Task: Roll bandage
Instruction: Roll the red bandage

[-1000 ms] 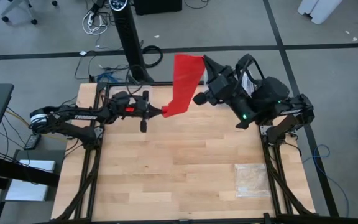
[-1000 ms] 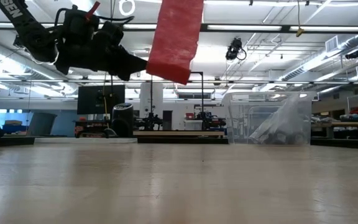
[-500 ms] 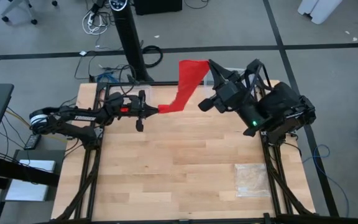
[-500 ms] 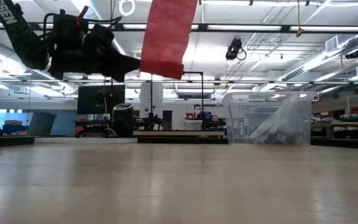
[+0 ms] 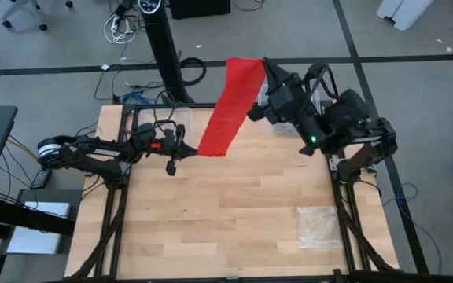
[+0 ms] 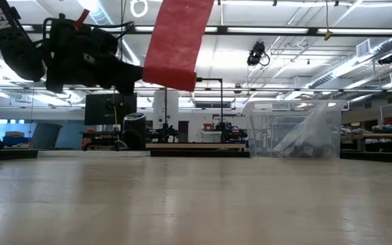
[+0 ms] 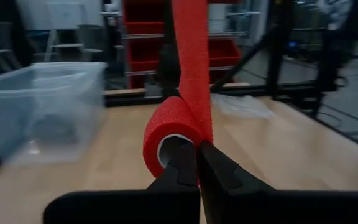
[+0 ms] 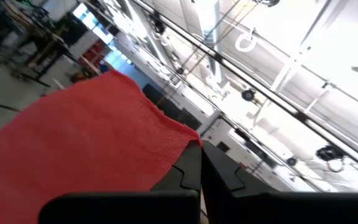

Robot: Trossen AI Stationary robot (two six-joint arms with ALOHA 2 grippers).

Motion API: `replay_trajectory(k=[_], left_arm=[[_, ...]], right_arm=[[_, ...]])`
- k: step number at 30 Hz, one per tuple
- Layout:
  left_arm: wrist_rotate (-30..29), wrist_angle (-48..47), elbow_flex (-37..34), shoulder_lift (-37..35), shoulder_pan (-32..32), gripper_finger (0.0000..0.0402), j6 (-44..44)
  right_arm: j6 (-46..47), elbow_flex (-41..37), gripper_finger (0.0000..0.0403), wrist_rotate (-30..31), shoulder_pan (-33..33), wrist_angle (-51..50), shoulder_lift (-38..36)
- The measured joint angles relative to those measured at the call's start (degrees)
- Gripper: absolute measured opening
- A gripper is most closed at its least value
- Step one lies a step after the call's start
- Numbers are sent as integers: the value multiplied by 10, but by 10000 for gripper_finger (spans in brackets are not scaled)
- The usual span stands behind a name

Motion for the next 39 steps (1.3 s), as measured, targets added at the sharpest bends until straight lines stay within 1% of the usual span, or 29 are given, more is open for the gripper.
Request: replay_trajectory(k=[4, 11, 17, 21, 27, 33, 35, 39], left_arm=[[16, 0, 0, 0, -32, 0, -4], [18, 15, 0, 0, -92, 0, -15], [18, 40, 0, -4, -112, 0, -15], [14, 40, 0, -22, -128, 0, -17], [9, 63, 0, -87, -162, 0, -25], [21, 58, 17, -159, -177, 0, -64], [31, 58, 25, -176, -180, 0, -75], [40, 57, 43, -201, -181, 0, -92]], right_arm=[[-8, 0, 0, -1, -34, -2, 0], [3, 0, 0, -5, -82, -44, 0], [9, 0, 0, -7, -124, -70, 0], [25, 0, 0, -10, -153, -89, 0], [124, 0, 0, -10, -184, -217, 0], [272, -1, 0, -14, -210, -377, 0], [326, -1, 0, -24, -216, -431, 0], [444, -1, 0, -62, -219, -539, 0]])
